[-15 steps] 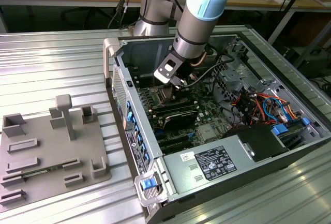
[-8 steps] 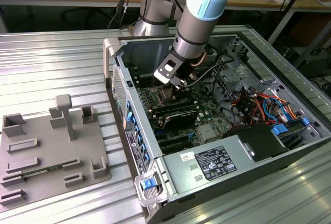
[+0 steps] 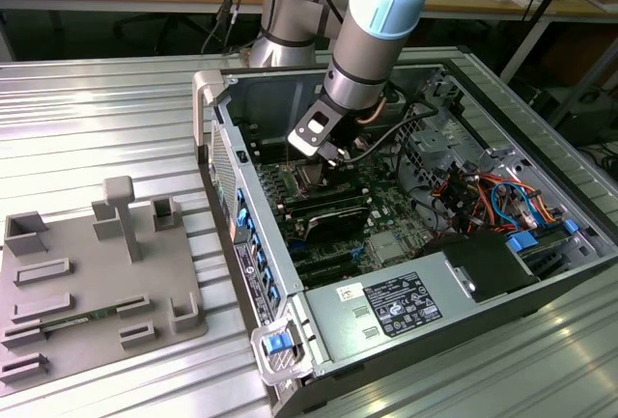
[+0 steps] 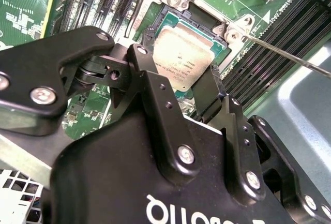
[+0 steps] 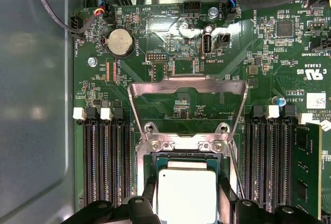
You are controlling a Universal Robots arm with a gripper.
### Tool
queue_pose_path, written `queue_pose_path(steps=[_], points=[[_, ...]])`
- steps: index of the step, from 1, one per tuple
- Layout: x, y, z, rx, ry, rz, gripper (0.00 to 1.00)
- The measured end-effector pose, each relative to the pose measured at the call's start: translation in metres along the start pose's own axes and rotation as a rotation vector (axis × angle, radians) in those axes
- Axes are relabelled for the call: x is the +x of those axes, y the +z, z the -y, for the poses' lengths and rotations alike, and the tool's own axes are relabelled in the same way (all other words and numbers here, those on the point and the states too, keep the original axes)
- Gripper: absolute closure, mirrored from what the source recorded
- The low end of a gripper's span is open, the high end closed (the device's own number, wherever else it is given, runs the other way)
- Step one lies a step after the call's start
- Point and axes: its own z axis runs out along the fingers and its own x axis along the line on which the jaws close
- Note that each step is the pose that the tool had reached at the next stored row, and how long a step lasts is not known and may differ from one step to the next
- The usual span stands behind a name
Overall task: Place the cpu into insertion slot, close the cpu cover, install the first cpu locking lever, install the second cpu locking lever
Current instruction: 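Place the cpu into insertion slot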
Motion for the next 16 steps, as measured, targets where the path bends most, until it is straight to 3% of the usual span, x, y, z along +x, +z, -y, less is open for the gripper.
queue_pose_path(steps=[16], points=[[0.0004, 0.0003, -0.0008, 0.0004, -0.016, -0.0002, 0.45]])
